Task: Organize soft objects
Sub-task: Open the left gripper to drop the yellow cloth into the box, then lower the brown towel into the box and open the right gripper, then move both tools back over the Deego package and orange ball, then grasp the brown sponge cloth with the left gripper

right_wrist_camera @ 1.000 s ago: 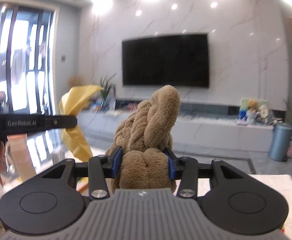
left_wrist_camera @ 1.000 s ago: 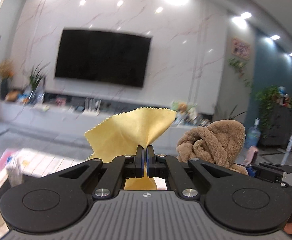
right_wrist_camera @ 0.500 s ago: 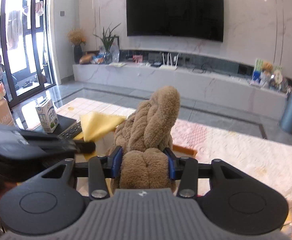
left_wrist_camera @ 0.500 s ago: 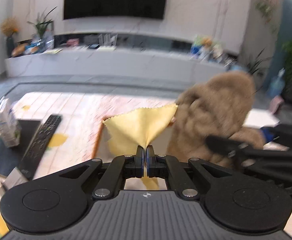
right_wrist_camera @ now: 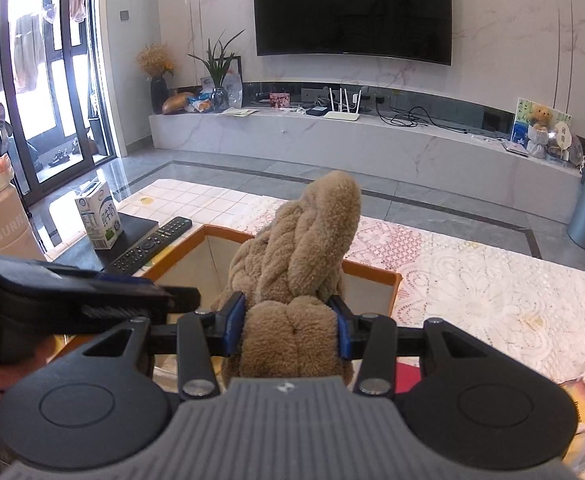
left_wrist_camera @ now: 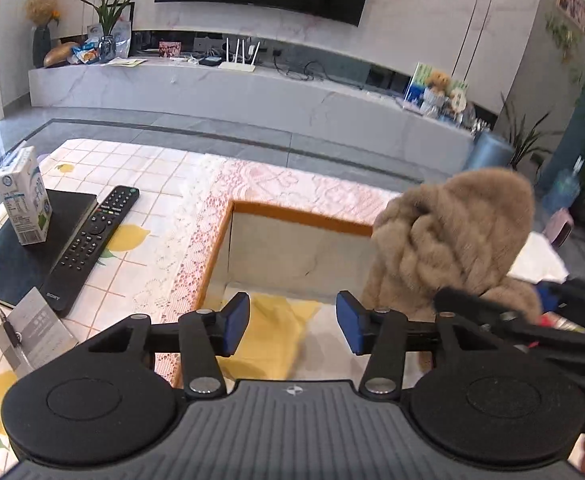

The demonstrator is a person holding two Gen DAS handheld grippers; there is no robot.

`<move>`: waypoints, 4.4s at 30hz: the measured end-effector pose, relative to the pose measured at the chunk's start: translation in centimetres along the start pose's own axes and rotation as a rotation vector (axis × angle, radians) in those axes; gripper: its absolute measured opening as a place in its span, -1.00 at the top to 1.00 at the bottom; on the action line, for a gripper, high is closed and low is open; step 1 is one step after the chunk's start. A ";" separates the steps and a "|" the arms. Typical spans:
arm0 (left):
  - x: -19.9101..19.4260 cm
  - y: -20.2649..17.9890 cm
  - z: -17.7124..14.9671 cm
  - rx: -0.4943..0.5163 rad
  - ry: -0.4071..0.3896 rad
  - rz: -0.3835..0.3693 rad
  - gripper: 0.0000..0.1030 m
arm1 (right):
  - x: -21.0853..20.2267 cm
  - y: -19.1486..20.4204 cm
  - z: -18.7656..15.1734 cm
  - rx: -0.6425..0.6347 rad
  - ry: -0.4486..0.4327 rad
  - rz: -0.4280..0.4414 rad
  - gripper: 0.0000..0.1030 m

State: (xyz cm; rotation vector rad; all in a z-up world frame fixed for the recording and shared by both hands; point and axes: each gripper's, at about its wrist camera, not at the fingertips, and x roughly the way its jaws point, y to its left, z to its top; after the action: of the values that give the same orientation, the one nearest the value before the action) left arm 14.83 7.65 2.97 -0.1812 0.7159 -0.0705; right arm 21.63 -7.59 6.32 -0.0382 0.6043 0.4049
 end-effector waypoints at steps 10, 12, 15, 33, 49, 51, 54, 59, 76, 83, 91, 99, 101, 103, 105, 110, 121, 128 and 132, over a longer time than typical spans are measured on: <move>-2.7 4.0 1.6 -0.066 -0.089 0.126 -0.22 | 2.2 1.9 1.8 -0.005 0.019 0.112 0.14; -2.3 5.0 1.8 -0.091 -0.083 0.141 -0.22 | 3.9 2.6 2.0 -0.009 0.060 0.157 0.14; -2.3 6.2 1.8 -0.142 -0.099 0.172 -0.22 | 6.6 3.5 1.7 -0.045 0.149 0.182 0.14; -1.0 6.2 1.5 -0.136 -0.074 0.160 -0.21 | 14.6 7.1 -0.7 -0.230 0.368 0.148 -0.04; -4.2 3.3 1.9 -0.079 -0.208 0.144 -0.21 | 8.7 6.3 1.5 -0.232 0.241 0.078 -0.91; -4.8 3.0 2.1 -0.075 -0.239 0.160 -0.22 | 7.3 6.4 1.9 -0.233 0.209 0.075 -0.95; -5.7 2.9 2.4 -0.100 -0.240 0.069 -0.25 | 4.5 5.8 3.2 -0.211 0.169 0.091 -0.95; -7.0 1.3 2.2 -0.080 -0.266 0.005 -0.25 | -0.7 4.1 5.4 -0.198 0.105 0.051 -0.95; -8.4 -8.2 -0.7 0.197 -0.270 -0.068 -0.26 | -18.2 -8.0 5.3 -0.184 -0.009 -0.261 -0.95; -8.2 -11.3 -2.6 0.329 -0.266 -0.057 -0.27 | -20.0 -13.5 3.5 -0.119 -0.063 -0.322 -0.95; -6.2 -13.6 -3.5 0.414 -0.235 -0.061 -0.28 | -16.4 -19.7 -1.3 0.040 -0.050 -0.292 -0.95; -2.7 -16.0 -3.4 0.470 -0.128 -0.023 -0.30 | -9.5 -23.6 -7.0 0.158 0.032 -0.282 -0.95; -1.7 -17.0 -3.3 0.479 -0.099 -0.014 -0.31 | -7.8 -24.0 -8.2 0.141 0.078 -0.277 -0.95; -0.5 -18.3 -3.1 0.487 -0.063 -0.008 -0.31 | -6.6 -24.5 -8.9 0.129 0.106 -0.291 -0.95; 0.7 -19.7 -3.0 0.492 -0.018 -0.009 -0.31 | -5.6 -25.4 -9.6 0.137 0.112 -0.294 -0.95; 4.1 -22.8 -1.7 0.418 0.132 -0.084 -0.31 | -2.9 -26.7 -10.6 0.189 0.148 -0.265 -0.95; 12.7 -29.4 -2.3 0.515 0.393 0.013 -0.31 | 0.3 -28.0 -13.0 0.184 0.262 -0.273 -0.95; 16.7 -30.8 -2.8 0.411 0.509 0.095 -0.27 | 0.0 -29.3 -14.0 0.251 0.261 -0.193 -0.86; 18.3 -32.0 -2.8 0.455 0.545 0.170 -0.31 | -0.3 -28.9 -13.8 0.229 0.266 -0.164 -0.64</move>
State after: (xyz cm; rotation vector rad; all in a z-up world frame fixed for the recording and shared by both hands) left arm 26.71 -26.47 -4.89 0.3495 1.2328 -0.1203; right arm 24.90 -36.46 -7.24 0.0778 0.9007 0.1706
